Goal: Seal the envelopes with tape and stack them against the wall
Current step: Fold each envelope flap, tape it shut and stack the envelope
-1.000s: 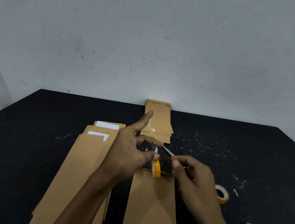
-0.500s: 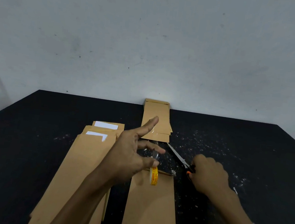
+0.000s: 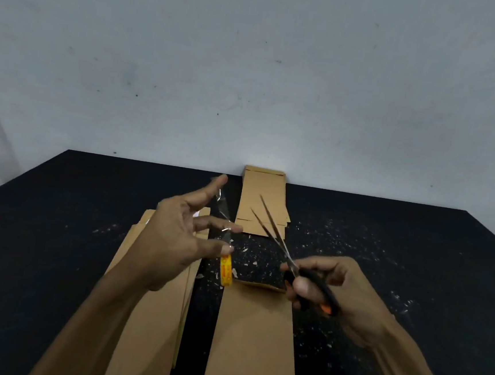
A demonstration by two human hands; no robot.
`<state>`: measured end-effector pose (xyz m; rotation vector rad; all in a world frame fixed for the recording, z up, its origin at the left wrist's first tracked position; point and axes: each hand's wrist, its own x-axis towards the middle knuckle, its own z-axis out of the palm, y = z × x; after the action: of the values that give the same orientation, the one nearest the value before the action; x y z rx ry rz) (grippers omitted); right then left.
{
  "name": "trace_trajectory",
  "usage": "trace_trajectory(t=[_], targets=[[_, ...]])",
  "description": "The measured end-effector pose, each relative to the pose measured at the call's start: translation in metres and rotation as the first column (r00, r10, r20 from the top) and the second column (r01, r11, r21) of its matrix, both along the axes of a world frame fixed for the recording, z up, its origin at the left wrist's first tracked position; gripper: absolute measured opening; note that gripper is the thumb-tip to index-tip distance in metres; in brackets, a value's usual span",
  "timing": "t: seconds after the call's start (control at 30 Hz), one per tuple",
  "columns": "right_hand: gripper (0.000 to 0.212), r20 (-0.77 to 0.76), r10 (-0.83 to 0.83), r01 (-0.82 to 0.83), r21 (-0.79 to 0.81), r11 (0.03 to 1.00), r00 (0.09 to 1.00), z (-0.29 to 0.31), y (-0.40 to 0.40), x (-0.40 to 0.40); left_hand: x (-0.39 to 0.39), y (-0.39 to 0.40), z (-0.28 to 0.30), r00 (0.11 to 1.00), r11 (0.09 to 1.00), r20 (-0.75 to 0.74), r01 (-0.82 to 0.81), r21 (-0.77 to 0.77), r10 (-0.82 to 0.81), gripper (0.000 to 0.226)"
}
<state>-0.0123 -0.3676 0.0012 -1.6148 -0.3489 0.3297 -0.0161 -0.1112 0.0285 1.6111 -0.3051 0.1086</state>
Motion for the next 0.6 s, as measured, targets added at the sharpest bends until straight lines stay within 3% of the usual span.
trace_trajectory(t=[0.1,0.2,0.3,0.6], targets=[[0.048,0.003,0.085,-0.085,-0.087,0.993,0.996,-0.002,0.000,-0.001,0.000,0.015,0.005,1.000,0.997,-0.004,0.028,0.077,-0.028,0.100],[0.054,-0.038,0.157,-0.161,-0.148,0.976,0.987,-0.004,-0.001,-0.004,0.000,0.025,0.010,0.993,0.975,-0.053,0.114,0.191,-0.105,0.100],[0.038,-0.055,0.191,-0.198,-0.193,0.961,0.980,-0.006,-0.001,-0.004,-0.004,0.028,0.013,0.979,0.937,-0.108,0.195,0.290,-0.171,0.099],[0.030,-0.067,0.208,-0.218,-0.243,0.945,0.976,-0.011,0.002,-0.006,-0.008,0.021,0.009,0.955,0.873,-0.178,0.291,0.391,-0.238,0.096]])
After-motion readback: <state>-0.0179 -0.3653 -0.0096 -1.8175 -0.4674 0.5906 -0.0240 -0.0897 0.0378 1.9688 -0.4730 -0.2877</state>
